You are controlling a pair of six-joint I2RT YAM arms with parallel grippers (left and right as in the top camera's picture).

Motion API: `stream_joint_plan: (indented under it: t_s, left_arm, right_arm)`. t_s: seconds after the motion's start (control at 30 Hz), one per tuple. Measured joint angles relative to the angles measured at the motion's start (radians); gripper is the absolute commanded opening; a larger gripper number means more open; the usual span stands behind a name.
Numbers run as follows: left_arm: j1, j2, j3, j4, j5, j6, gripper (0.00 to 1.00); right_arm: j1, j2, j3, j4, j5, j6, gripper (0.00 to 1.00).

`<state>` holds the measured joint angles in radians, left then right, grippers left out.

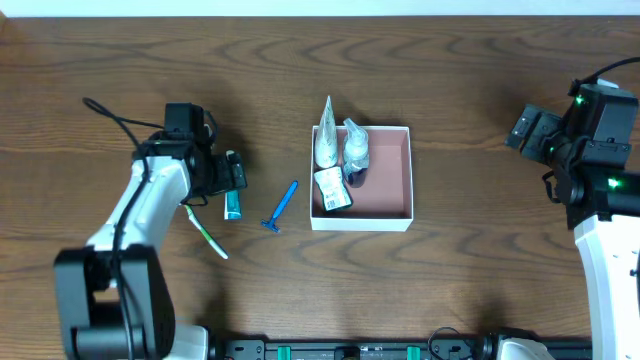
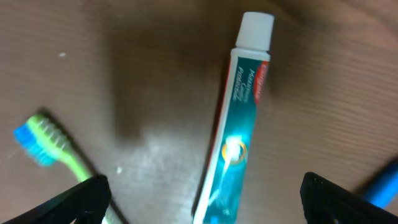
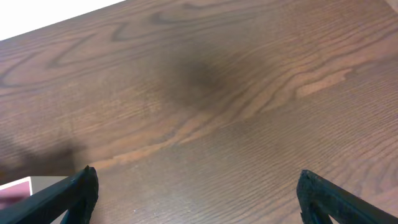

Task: Pack container
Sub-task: 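Reach the left gripper to the Colgate toothpaste tube and grasp it, then carry the toothpaste tube over the box and lower it inside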

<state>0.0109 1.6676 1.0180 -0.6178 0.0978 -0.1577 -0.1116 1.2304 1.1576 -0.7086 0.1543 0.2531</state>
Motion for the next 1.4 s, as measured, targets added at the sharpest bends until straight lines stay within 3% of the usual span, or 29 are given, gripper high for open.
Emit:
stream_joint_plan:
  t_s: [0.3,0.37,0.43,0.53,0.6,0.9,1.03,1.4]
  left_arm:
    - [-0.022,0.12,0.0,0.059,-0.01,0.055,1.0]
    - [-0.03,0.123,0.0,0.07,-0.021,0.07,0.94]
    - [-0.036,0.126,0.0,0.08,-0.034,0.079,0.77]
    - [-0.048,0.133,0.0,0.092,-0.057,0.093,0.38]
    - [-0.056,0.14,0.0,0.097,-0.065,0.104,0.28]
    - [-0.072,0.141,0.002,0.102,-0.089,0.111,0.14]
    - [-0.072,0.141,0.009,0.09,-0.09,0.108,0.13]
    - [-0.1,0.074,0.146,-0.171,-0.099,0.106,0.11]
  right_arm:
    - [0.0,0.0,0.0,0.0,0.0,0.0,0.99]
    - [0.0,0.0,0.0,0.0,0.0,0.0,0.99]
    - [0.0,0.0,0.0,0.0,0.0,0.0,0.99]
    - [0.0,0.0,0.0,0.0,0.0,0.0,0.99]
    - [0.0,0.0,0.0,0.0,0.0,0.0,0.99]
    - [0.0,0.0,0.0,0.0,0.0,0.0,0.99]
    - [0.0,0.0,0.0,0.0,0.0,0.0,0.99]
    - [0.0,0.0,0.0,0.0,0.0,0.0,0.99]
